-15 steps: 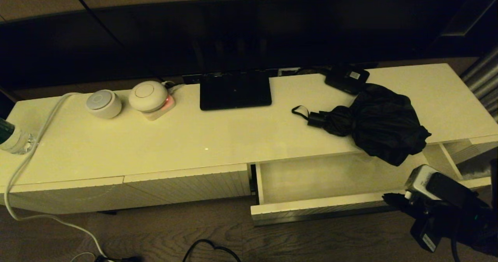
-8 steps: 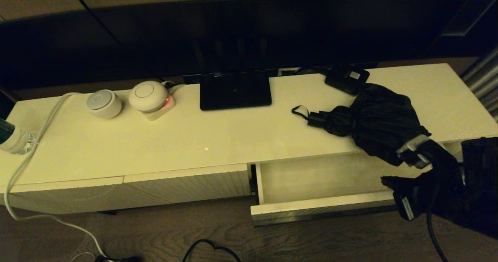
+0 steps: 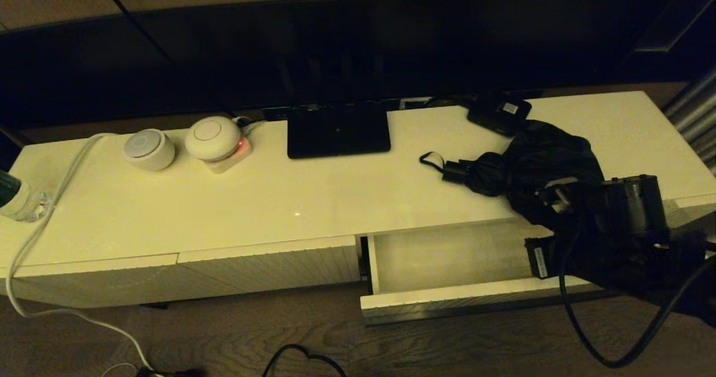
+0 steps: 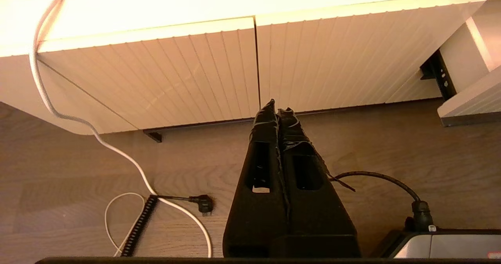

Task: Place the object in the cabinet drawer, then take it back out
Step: Open the drawer

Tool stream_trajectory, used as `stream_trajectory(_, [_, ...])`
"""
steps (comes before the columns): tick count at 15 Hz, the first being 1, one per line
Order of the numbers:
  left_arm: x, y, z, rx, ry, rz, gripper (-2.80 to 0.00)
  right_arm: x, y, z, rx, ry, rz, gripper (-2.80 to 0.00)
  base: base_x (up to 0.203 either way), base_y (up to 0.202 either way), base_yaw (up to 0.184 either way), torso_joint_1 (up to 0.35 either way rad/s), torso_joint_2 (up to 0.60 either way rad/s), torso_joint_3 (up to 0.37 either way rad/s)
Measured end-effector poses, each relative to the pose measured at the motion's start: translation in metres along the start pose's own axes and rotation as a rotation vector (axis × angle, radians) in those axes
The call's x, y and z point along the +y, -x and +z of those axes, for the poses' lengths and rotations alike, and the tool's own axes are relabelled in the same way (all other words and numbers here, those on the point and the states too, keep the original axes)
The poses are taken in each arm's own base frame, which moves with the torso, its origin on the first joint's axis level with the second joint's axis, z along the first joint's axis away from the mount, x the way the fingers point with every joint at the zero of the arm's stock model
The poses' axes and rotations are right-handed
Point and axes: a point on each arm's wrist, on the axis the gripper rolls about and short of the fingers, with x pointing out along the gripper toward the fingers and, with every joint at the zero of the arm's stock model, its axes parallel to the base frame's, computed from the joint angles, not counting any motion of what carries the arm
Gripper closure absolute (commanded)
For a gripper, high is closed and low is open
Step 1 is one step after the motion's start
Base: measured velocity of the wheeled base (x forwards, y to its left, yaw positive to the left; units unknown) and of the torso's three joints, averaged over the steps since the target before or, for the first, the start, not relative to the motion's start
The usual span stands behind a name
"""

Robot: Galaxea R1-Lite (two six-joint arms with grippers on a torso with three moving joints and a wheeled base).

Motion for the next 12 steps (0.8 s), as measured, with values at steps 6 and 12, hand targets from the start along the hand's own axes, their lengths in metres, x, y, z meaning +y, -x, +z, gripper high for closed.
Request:
stream_trajectory(6, [0.000, 0.000, 0.000, 0.000, 0.000, 0.000, 0.00, -0.001, -0.024, 0.013, 0.005, -0.022, -0.019, 0.00, 0.000, 0.000, 0.000, 0.000, 0.00, 0.000])
stream_trajectory(12, [0.000, 0.000, 0.000, 0.000, 0.000, 0.000, 0.00, -0.004, -0.036, 0.013, 0.096, -0.014, -0.032, 0.00, 0.000, 0.000, 0.000, 0.000, 0.00, 0.000])
